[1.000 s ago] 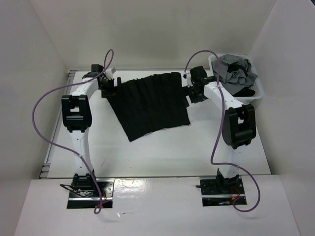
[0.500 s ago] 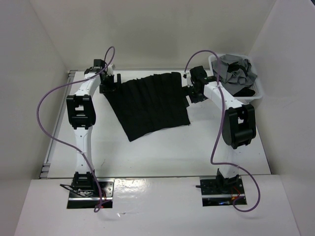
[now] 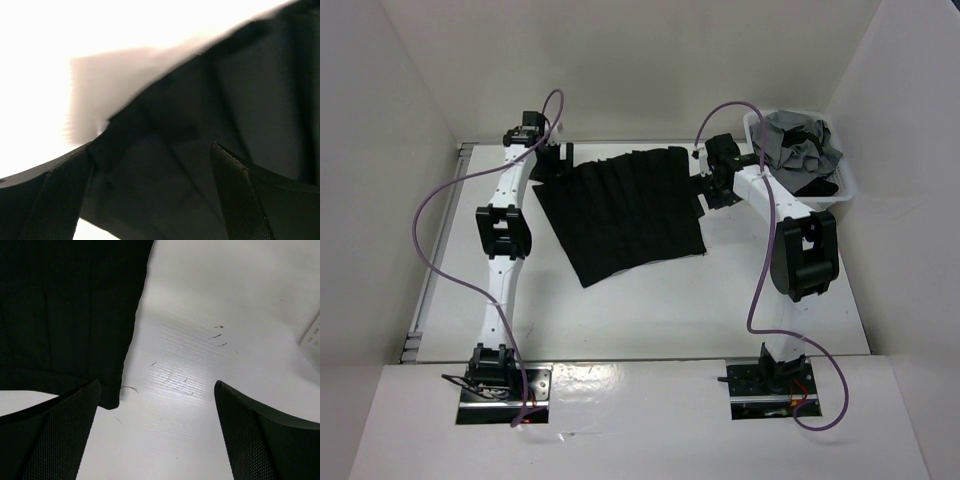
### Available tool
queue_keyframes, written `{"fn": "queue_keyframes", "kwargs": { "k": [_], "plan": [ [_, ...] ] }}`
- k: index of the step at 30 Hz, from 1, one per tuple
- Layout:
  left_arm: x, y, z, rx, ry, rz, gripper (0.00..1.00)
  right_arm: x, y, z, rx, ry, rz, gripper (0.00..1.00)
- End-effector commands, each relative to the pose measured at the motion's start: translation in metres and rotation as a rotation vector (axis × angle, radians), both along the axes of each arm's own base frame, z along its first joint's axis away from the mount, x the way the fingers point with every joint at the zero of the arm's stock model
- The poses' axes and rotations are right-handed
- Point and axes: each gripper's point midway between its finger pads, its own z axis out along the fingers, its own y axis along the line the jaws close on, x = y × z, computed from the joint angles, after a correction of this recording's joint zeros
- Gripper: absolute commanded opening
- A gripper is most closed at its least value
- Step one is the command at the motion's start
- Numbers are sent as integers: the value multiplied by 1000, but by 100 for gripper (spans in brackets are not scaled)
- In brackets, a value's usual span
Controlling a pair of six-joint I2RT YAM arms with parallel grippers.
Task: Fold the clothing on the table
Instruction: Flatten the skirt out
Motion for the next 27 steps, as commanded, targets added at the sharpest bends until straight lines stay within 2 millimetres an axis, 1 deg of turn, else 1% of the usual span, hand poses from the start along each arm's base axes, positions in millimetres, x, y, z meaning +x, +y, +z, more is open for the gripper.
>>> {"fn": "queue_keyframes", "kwargs": {
  "k": [1, 3, 4, 5, 6, 7, 8, 9, 10, 12, 13, 14, 15, 16, 17, 18, 19, 20, 21, 22, 23, 24, 25, 26, 27],
  "plan": [
    [-10, -27, 12, 3, 9, -61, 99, 3, 1, 13, -7, -32, 4, 98],
    [-6, -31, 56, 6, -70, -54, 99, 3, 1, 17, -4, -41, 4, 98],
    [-5, -26, 73, 30, -101, -37, 99, 0, 0, 12, -7, -29, 4, 98],
    [-3, -23, 112, 43, -180, -24, 99, 2, 0, 17, -3, -46, 4, 98],
    [-4, -19, 132, 53, -214, -3, 99, -1, 2, 13, 7, -34, 0, 98],
    [-6, -12, 171, 79, -293, 25, 99, 1, 2, 18, 12, -51, 0, 98],
    [-9, -9, 183, 91, -308, 36, 99, -1, 2, 15, 9, -43, 0, 98],
    [-12, 1, 195, 103, -324, 58, 99, -1, 3, 15, 17, -40, 5, 98],
    [-18, 6, 211, 123, -344, 78, 99, 0, 5, 15, 27, -47, 9, 98],
    [-25, 25, 220, 129, -342, 139, 99, 0, 7, 19, 37, -54, 14, 98],
    [-34, 27, 237, 134, -363, 147, 99, 0, 7, 24, 45, -65, 6, 98],
    [-40, 34, 226, 134, -317, 164, 99, 0, 7, 30, 48, -78, 7, 98],
    [-45, 40, 226, 131, -306, 183, 99, -1, 9, 30, 56, -76, 11, 98],
    [-54, 41, 245, 128, -339, 185, 99, -4, 10, 33, 66, -80, 17, 98],
    [-60, 38, 241, 87, -321, 175, 99, -7, 9, 38, 74, -89, 9, 98],
    [-72, 32, 202, 65, -211, 168, 99, -8, 12, 40, 87, -95, 17, 98],
    [-82, 22, 209, 17, -226, 133, 99, -12, 13, 38, 101, -83, 16, 98],
    [-91, 17, 193, -12, -184, 128, 99, -13, 15, 41, 111, -90, 21, 98],
    [-104, 13, 189, -30, -169, 127, 99, -14, 14, 42, 113, -96, 21, 98],
    [-124, 5, 142, -48, -61, 133, 99, -18, 16, 37, 119, -80, 27, 98],
    [-134, 4, 129, -53, -33, 144, 99, -19, 18, 37, 134, -76, 26, 98],
    [-141, -3, 130, -61, -54, 139, 99, -21, 17, 33, 132, -65, 25, 98],
    [-150, -8, 122, -65, -36, 134, 99, -21, 17, 33, 132, -65, 25, 98],
    [-166, -12, 105, -82, 18, 141, 99, -22, 20, 33, 149, -60, 24, 98],
    [-171, -17, 111, -92, 2, 126, 99, -22, 20, 33, 149, -60, 24, 98]
  ]
}}
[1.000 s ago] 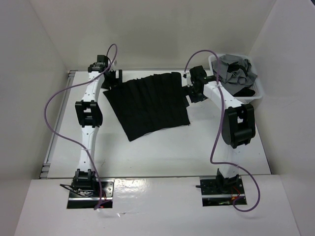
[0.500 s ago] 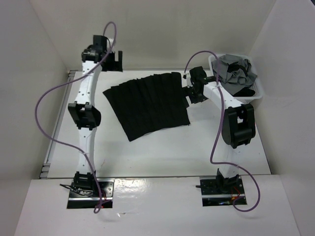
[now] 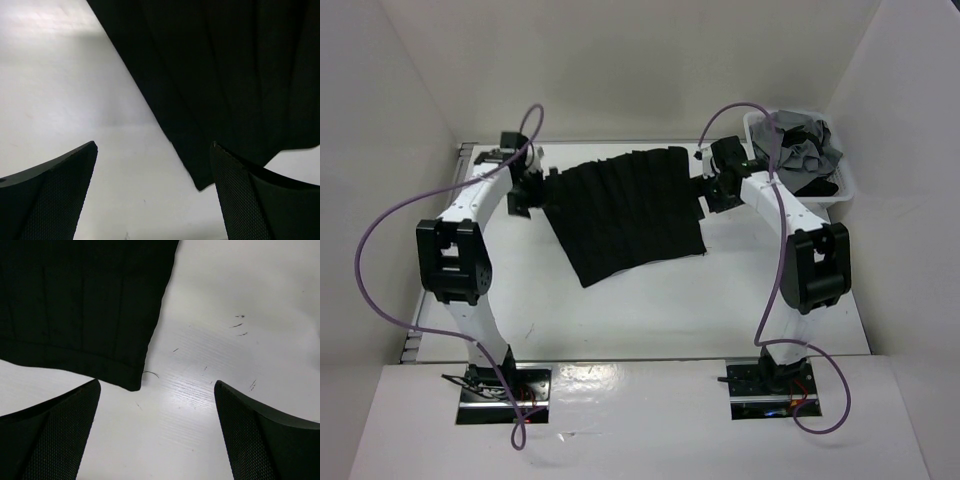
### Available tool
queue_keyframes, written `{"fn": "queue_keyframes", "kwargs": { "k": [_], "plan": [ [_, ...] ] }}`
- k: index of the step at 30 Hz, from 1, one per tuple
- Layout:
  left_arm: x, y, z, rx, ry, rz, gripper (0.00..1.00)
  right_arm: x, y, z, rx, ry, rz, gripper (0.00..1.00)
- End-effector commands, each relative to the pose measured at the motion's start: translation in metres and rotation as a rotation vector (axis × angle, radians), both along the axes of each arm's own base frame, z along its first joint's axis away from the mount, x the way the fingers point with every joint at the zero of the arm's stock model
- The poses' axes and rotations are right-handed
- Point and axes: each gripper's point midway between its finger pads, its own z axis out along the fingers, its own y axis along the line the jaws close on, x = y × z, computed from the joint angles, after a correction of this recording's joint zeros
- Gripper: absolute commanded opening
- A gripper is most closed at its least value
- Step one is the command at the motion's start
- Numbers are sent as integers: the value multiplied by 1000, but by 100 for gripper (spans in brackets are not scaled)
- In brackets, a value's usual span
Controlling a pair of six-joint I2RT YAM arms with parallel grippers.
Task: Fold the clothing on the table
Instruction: Flatten the skirt out
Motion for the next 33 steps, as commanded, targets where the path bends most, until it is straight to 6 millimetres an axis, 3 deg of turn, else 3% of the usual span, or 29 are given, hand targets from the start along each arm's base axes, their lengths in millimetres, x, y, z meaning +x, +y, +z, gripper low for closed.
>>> {"fn": "queue_keyframes", "kwargs": {
  "k": [1, 7, 10, 19, 25, 33],
  "plan": [
    [-14, -29, 11, -95, -41, -16, 99, -1, 10, 13, 57, -36, 9, 98],
    [-30, -42, -4, -152, 8, -18, 99, -3, 14, 19, 79, -48, 21, 98],
    [-29, -48, -14, -170, 27, -11, 99, -5, 15, 15, 86, -37, 27, 98],
    [-29, -63, -59, -260, 166, 21, 99, -4, 10, 23, 66, -62, 10, 98],
    [-43, -71, -84, -288, 248, 27, 99, -12, 6, 23, 57, -63, 4, 98],
    [-57, -79, -98, -312, 299, 22, 99, -11, 4, 19, 40, -57, 6, 98]
  ]
}}
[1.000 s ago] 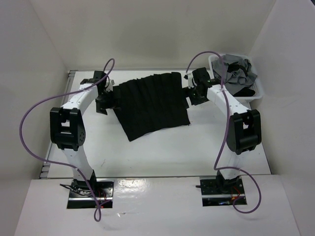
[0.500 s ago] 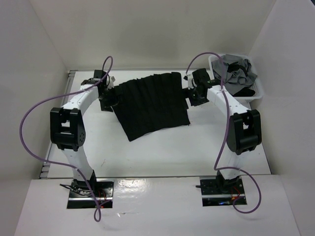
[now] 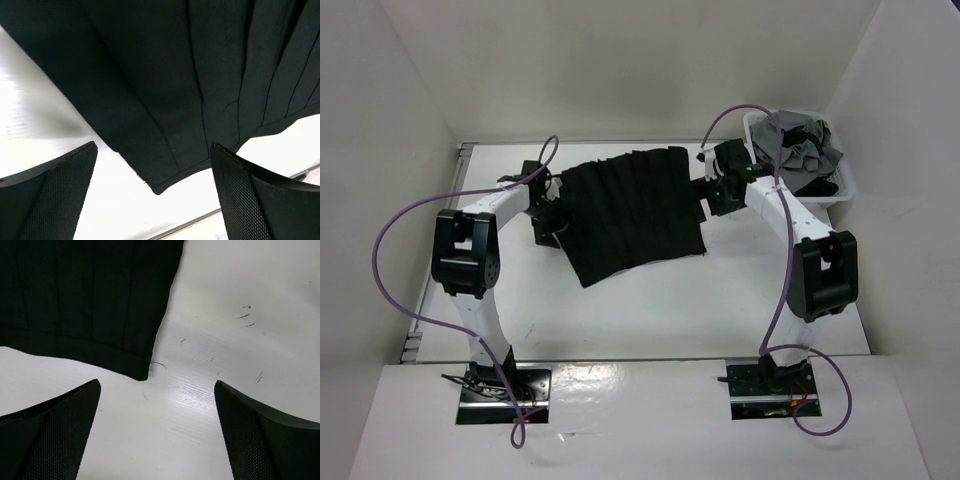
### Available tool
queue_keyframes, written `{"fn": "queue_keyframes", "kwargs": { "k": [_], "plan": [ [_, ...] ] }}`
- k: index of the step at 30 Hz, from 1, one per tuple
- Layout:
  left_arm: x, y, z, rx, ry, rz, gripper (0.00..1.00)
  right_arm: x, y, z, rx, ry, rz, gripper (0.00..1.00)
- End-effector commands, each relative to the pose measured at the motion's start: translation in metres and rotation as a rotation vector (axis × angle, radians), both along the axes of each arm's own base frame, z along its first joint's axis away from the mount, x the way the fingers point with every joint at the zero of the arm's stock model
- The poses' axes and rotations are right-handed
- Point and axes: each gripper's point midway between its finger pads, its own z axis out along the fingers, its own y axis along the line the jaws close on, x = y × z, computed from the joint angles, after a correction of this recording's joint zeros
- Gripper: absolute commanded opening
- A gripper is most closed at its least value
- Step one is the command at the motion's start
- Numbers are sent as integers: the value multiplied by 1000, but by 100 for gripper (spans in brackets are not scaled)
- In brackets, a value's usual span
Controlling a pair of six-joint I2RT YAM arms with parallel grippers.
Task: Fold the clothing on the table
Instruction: Flatten the skirt out
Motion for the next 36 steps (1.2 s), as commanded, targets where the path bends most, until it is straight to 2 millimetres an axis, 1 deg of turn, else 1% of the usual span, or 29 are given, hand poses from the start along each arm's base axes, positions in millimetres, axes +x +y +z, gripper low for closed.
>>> {"fn": "queue_keyframes", "kwargs": {
  "k": [1, 2, 4, 5, 7, 10, 11, 13, 14, 16, 17, 18, 19, 20, 21, 22, 23, 24, 25, 26, 27, 28, 30, 31, 32, 33, 34, 35, 36],
  "plan": [
    [-4, -10, -10, -51, 33, 7, 99, 6, 2, 11, 4, -51, 3, 98],
    [-4, -12, -9, -61, 34, 4, 99, 6, 2, 11, 4, -51, 3, 98],
    [-5, -15, -18, -77, 57, -1, 99, 6, 2, 8, 2, -42, 3, 98],
    [-5, -15, -18, -77, 57, -1, 99, 8, 3, 11, 4, -50, 3, 98],
    [-8, -16, -25, -85, 80, -3, 98, 8, 3, 7, 2, -42, 3, 98],
    [-6, -16, -28, -85, 83, -3, 94, 9, 3, 4, -1, -33, 3, 98],
    [-7, -16, -31, -84, 93, -2, 92, 9, 3, 4, -1, -33, 3, 98],
    [1, -17, -28, -86, 77, -3, 87, 9, 3, 4, -1, -33, 3, 98],
    [0, -17, -33, -85, 89, -2, 81, 9, 3, 0, -3, -24, 3, 98],
    [7, -16, -31, -75, 75, -9, 72, 9, 3, 0, -3, -24, 3, 98],
    [7, -14, -34, -62, 83, -5, 61, 9, 3, -4, -6, -15, 3, 98],
    [8, -11, -33, -42, 79, -10, 55, 11, 3, 0, -3, -25, 3, 98],
    [8, -11, -33, -42, 79, -10, 49, 12, 4, -4, -5, -17, 3, 98],
    [11, -5, -36, -29, 83, 3, 42, 12, 4, -4, -5, -16, 3, 98],
    [15, 2, -34, -9, 74, 9, 29, 14, 4, 0, -3, -25, 3, 98],
    [15, 4, -39, 6, 83, 13, 21, 13, 6, -4, 2, -15, 8, 98],
    [21, 16, -37, 20, 76, 31, 15, 11, 5, -5, 0, -6, 8, 98],
    [22, 17, -36, 30, 80, 34, 10, 14, 6, -5, 0, -6, 8, 98],
    [21, 28, -40, 58, 95, 45, 1, 14, 6, -5, 0, -6, 8, 98],
    [22, 31, -43, 74, 98, 34, 0, 16, 8, -6, 7, -2, 13, 98],
    [30, 38, -40, 85, 85, 42, 0, 16, 8, -6, 7, -2, 13, 98],
    [29, 46, -44, 106, 104, 55, 0, 17, 8, -7, 5, 5, 13, 98],
    [38, 51, -37, 134, 80, 30, 0, 19, 11, -8, 14, 8, 19, 98],
    [44, 56, -37, 144, 73, 42, 0, 21, 11, -9, 14, 9, 19, 98],
    [46, 57, -32, 147, 65, 28, 0, 21, 13, -13, 19, 20, 24, 98],
    [47, 57, -34, 150, 72, 18, 0, 21, 13, -11, 19, 20, 24, 98],
    [57, 57, -32, 150, 52, 19, 2, 23, 15, -12, 26, 23, 28, 98],
    [58, 58, -28, 152, 45, 11, 4, 23, 15, -17, 23, 35, 28, 98],
    [60, 58, -31, 152, 48, 11, 16, 23, 15, -15, 23, 35, 28, 98]
  ]
}}
